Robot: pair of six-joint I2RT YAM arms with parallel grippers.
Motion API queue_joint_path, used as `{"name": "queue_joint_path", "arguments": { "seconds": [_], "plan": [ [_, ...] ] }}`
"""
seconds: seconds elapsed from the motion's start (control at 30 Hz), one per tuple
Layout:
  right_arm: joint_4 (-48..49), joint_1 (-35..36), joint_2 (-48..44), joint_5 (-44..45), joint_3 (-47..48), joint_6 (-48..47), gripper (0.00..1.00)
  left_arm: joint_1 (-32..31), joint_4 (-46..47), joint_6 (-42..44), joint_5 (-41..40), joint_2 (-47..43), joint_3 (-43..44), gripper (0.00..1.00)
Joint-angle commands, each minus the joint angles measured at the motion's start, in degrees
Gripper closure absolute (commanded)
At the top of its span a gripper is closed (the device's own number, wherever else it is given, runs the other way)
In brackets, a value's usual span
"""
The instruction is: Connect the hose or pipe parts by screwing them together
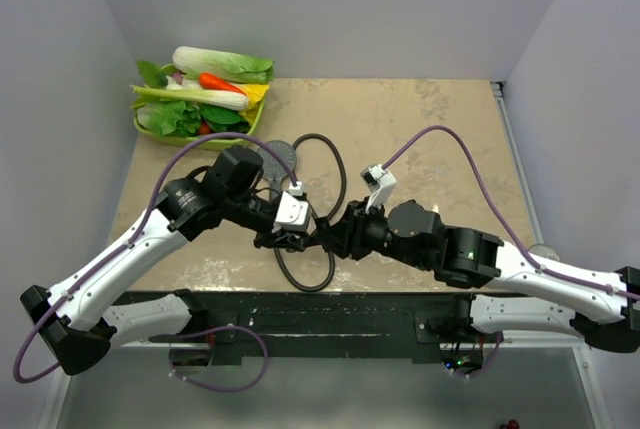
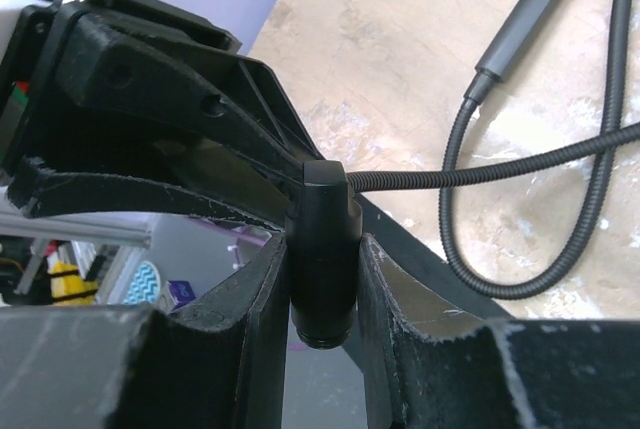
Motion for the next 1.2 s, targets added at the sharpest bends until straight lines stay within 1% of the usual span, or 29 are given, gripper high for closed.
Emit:
{"name": "queue_joint_path", "arguments": {
  "seconds": [0.0, 0.17, 0.33, 0.47, 0.5, 0.77, 0.93, 1.17],
  "plan": [
    [1.20, 0.53, 1.64, -6.13, -3.79, 7.65, 1.00, -0.11, 10.74, 2.26, 1.18, -1.51, 3.46, 1.00],
    [0.59, -1.40, 2.16, -8.77, -4.42, 10.99, 1.00, -0.19, 10.03, 2.96, 0.65, -1.59, 3.82, 1.00],
    [-0.03, -4.39, 3.04, -13.77, -2.75, 14.50, 1.00, -0.20, 9.68, 4.19, -0.14, -1.59, 3.12, 1.00],
    [-1.43, -4.57, 4.27, -13.78, -0.73, 15.65, 1.00, -0.28, 9.59, 4.81, -1.28, -1.51, 2.76, 1.00],
    [-1.52, -4.57, 4.45, -15.00, -0.20, 15.83, 1.00, -0.28, 9.59, 4.90, -1.46, -1.59, 2.68, 1.00],
    [-4.25, -4.57, 4.71, -14.92, 2.00, 21.97, 1.00, -0.28, 10.21, 5.69, -5.15, -1.59, 1.71, 1.00],
    [0.75, -5.10, 4.80, -18.70, -0.72, 28.12, 1.00, -0.28, 11.17, 5.43, -5.94, -1.33, 1.44, 1.00],
    [3.39, -7.30, 5.94, -24.59, -2.31, 34.98, 1.00, -0.28, 10.91, 5.95, -6.20, -1.50, 1.01, 1.00]
  ]
}}
